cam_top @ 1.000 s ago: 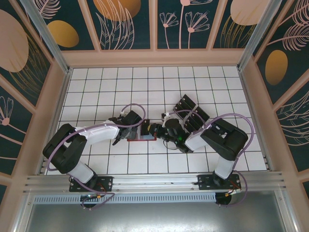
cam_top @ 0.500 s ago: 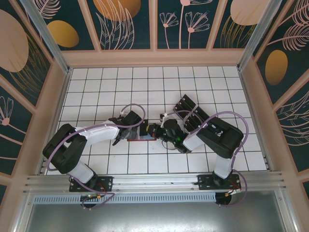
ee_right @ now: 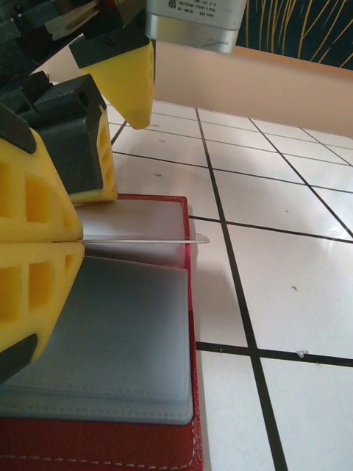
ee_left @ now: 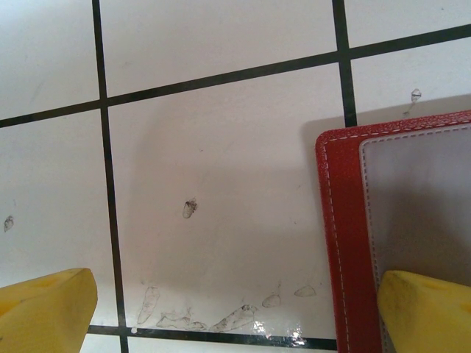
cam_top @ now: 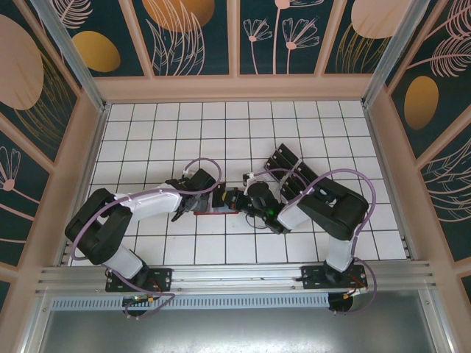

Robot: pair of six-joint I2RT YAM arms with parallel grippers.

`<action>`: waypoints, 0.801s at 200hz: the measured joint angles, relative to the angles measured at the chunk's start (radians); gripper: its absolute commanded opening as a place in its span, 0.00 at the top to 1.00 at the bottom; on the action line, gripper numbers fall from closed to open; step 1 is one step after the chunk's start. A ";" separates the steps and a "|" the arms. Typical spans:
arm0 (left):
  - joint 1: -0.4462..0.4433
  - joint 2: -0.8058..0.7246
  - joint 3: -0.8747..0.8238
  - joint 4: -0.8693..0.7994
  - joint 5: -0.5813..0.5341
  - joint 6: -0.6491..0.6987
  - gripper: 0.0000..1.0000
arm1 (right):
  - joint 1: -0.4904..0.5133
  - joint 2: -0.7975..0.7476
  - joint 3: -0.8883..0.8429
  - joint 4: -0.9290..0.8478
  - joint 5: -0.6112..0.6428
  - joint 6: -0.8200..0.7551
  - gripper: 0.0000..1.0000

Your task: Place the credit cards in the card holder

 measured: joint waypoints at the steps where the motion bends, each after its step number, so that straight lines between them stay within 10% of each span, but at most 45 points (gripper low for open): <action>1: 0.000 0.000 0.000 0.000 0.000 0.000 0.02 | 0.000 0.001 0.001 0.000 0.000 0.000 1.00; 160: 0.000 0.000 0.000 0.000 0.000 0.000 0.02 | 0.000 -0.004 -0.011 0.000 0.011 0.000 1.00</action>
